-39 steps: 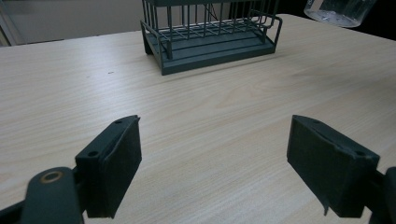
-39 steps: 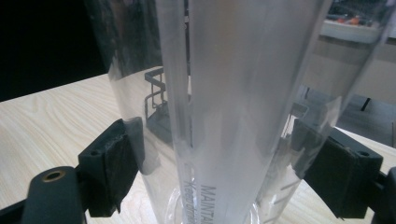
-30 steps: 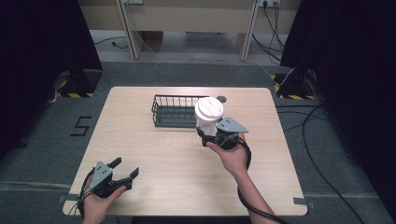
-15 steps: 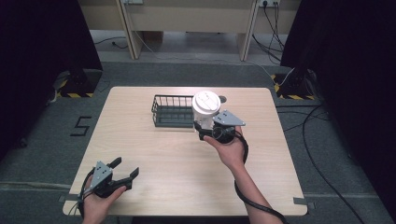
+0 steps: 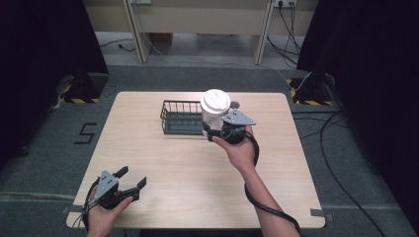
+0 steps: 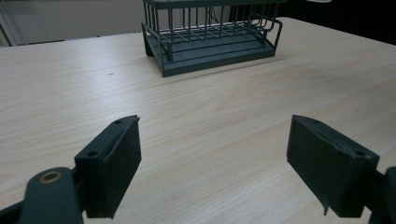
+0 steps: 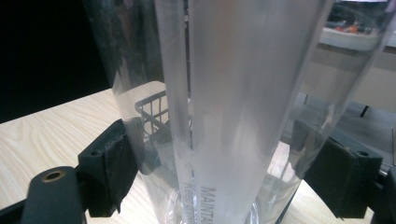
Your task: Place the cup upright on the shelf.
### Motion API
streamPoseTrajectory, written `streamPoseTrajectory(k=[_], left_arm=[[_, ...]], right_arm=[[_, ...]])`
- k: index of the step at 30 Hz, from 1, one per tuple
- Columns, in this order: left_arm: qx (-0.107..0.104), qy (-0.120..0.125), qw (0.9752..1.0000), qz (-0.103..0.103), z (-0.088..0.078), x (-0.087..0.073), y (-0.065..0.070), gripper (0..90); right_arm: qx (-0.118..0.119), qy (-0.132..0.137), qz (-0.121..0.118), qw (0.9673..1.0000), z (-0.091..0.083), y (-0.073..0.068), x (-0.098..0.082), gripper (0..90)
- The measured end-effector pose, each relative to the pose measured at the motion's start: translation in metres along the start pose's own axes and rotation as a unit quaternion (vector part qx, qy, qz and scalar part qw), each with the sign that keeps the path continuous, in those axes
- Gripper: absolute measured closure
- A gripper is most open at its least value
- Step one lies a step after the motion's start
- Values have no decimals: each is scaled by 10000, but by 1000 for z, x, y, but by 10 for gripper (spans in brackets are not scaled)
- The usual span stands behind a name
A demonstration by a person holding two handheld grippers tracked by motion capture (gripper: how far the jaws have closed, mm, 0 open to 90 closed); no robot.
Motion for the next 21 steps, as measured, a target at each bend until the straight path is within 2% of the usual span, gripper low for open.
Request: streamPoseTrajectory(k=[21], left_arm=[[-33, 11, 10000, 20, 1, 1, 2, 173]], right_arm=[[-14, 23, 81, 10000, 22, -3, 16, 186]])
Point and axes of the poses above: each handheld gripper's, and its own axes: z roughly forward along the jaws, x roughly out of its top, y roughly to its right, the point moved 7 cm from there along z, roughly forward along the jaws, and after that the axes turned 15 degrees about z, right-handed, at the moved point
